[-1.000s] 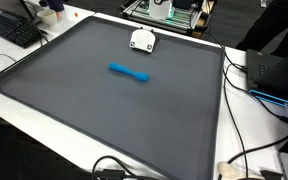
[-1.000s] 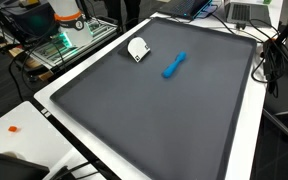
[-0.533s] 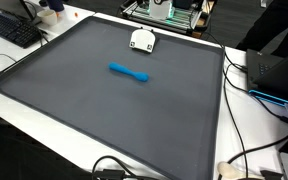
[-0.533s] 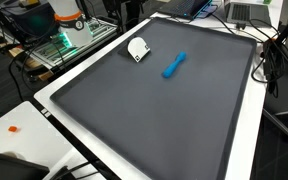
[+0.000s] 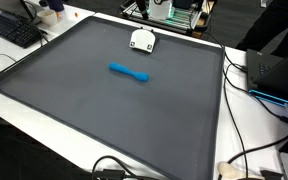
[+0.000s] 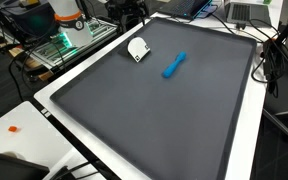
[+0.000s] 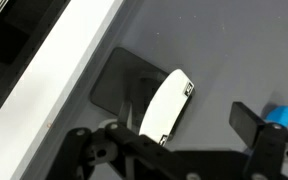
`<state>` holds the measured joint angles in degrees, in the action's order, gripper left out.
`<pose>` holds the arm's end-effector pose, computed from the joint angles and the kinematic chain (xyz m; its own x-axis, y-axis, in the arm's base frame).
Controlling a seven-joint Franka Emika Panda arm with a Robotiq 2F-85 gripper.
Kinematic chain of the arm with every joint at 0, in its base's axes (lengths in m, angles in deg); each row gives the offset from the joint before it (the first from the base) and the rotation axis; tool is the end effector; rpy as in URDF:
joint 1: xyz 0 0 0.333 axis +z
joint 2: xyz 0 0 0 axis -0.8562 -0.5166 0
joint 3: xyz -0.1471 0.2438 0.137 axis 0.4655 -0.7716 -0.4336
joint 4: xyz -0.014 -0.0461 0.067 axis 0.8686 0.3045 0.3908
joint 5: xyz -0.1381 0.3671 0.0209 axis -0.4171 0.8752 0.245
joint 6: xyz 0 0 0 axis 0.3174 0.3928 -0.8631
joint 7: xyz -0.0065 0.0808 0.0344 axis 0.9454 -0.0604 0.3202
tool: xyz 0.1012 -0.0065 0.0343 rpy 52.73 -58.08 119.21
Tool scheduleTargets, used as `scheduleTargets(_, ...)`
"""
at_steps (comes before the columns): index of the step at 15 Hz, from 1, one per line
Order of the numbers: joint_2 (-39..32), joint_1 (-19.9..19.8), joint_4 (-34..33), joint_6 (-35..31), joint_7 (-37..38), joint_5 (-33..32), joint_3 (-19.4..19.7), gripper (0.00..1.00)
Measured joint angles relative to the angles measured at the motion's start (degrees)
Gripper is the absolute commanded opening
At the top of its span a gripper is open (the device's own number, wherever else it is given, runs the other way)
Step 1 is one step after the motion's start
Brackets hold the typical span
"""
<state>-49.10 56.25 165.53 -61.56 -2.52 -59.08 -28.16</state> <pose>0.3914 0.0097 0.3151 0.5418 -0.7749 -0.3255 -0.8377 -0.5295 -0.1338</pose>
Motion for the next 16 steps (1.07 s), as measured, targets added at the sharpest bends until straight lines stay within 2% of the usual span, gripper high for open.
scheduleTargets(9, -4.87, 2.29, 2.83, -6.87, 0.21, 9.36, -0.01, 1.0)
scheduleTargets(16, -8.53, 4.01, 3.26, -12.11, 0.35, 14.22, -0.72, 1.0)
